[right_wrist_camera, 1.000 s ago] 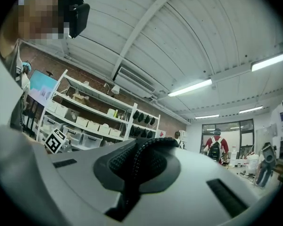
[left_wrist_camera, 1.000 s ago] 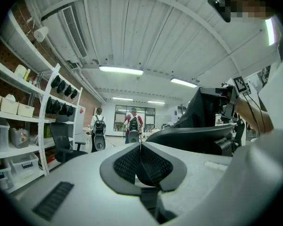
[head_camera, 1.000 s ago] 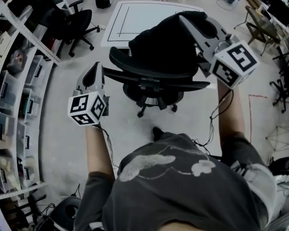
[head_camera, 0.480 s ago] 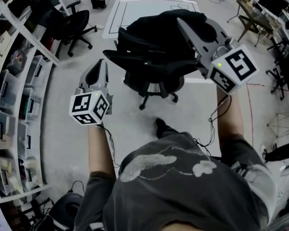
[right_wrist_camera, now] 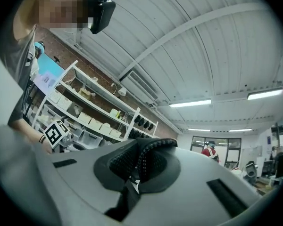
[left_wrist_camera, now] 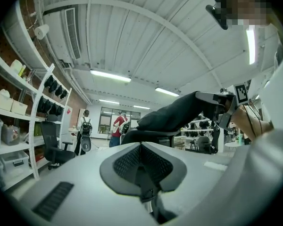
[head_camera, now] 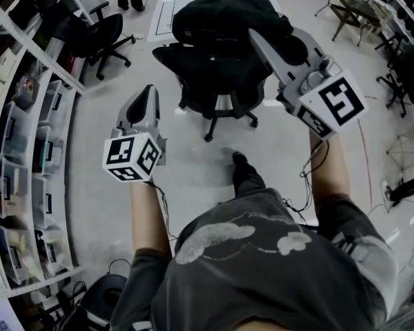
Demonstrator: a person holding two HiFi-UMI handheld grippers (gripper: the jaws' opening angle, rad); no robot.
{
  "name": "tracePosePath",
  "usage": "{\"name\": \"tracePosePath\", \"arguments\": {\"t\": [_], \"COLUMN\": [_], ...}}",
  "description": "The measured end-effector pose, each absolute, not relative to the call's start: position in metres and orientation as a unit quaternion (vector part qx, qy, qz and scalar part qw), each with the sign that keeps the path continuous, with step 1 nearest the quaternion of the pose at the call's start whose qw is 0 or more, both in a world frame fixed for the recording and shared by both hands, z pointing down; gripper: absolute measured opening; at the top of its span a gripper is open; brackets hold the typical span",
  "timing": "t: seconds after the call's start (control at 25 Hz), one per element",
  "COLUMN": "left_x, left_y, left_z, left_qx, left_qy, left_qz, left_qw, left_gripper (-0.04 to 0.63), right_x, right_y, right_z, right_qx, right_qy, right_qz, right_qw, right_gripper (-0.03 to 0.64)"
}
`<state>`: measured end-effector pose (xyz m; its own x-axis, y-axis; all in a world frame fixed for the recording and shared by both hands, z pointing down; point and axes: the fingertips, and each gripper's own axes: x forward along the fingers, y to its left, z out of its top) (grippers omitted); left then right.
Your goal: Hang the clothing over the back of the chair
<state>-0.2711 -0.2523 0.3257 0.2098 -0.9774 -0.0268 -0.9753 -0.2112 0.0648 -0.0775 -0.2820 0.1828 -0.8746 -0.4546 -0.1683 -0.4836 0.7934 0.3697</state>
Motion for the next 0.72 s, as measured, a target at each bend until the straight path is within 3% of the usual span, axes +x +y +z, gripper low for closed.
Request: {"name": "tracePosePath", "arguments": {"t": [0.36, 0.72], "left_x": [-0.261, -0.249], "left_y": [-0.207, -0.196], "left_z": [0.338, 0.356], "left_qx": [0.801, 0.807], "left_qy": [-0.597, -0.586], "left_qz": [-0.035, -0.044], "left_qw": [0.034, 0.061], "left_gripper": [0.005, 0.005], "right_x": [-0.062, -0.059], "right_y": [-0.219, -0.195], "right_z": [0.194, 0.241], "right_qx": [-0.279, -0.282], "right_qy": [0.942, 0.944], "right_qz": [0.186, 0.169], "right_qw": [0.031, -0.022], "right_gripper": [-0.006, -0.006]}}
